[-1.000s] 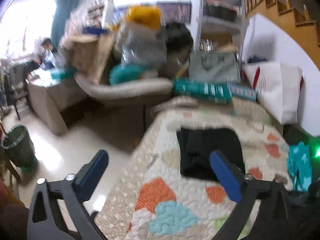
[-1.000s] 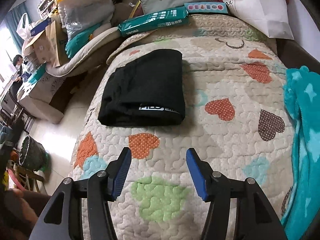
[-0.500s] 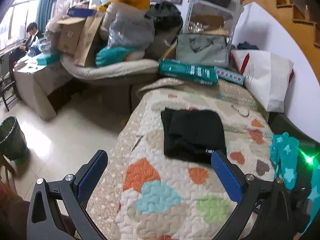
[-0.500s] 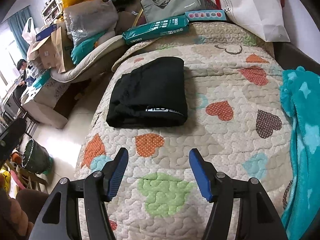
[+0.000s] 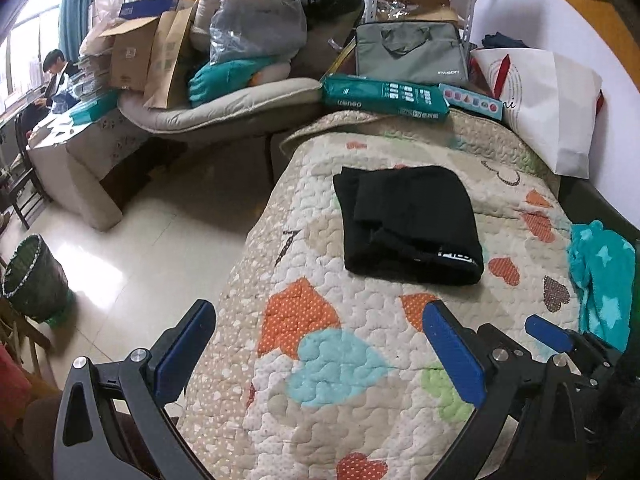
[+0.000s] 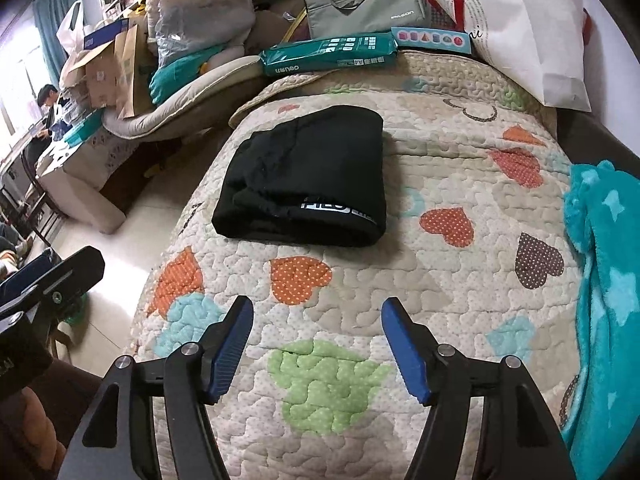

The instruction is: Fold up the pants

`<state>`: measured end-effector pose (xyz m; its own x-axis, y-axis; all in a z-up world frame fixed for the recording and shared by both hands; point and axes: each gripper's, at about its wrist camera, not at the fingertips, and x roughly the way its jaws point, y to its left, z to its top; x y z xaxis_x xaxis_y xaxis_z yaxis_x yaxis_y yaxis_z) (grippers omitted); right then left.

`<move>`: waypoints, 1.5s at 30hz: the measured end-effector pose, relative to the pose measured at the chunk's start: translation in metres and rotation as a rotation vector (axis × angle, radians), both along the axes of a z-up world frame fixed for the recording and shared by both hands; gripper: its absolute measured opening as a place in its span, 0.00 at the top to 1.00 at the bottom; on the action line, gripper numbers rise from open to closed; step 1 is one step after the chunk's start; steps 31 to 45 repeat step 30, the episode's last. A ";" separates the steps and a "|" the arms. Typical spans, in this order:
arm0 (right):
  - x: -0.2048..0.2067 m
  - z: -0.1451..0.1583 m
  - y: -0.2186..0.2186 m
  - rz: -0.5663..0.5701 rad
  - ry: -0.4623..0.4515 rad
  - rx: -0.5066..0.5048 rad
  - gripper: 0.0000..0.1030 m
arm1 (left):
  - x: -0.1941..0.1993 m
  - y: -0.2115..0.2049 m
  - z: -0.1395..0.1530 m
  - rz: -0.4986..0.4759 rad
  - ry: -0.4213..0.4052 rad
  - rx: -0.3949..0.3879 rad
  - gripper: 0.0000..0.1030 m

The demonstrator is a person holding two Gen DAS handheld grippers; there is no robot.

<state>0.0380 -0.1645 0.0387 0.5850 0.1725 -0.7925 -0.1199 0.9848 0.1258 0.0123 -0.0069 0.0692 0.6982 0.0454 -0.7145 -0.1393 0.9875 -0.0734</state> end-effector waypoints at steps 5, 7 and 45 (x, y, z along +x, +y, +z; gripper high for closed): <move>0.001 -0.005 0.002 0.000 0.013 -0.007 0.29 | 0.004 0.002 -0.007 0.000 0.025 -0.002 0.00; 0.002 -0.007 0.001 0.000 0.015 -0.009 0.29 | 0.004 0.002 -0.010 -0.001 0.035 -0.001 0.00; 0.009 -0.007 0.009 0.007 -0.023 -0.045 0.24 | 0.027 0.009 -0.037 -0.010 0.134 -0.007 0.00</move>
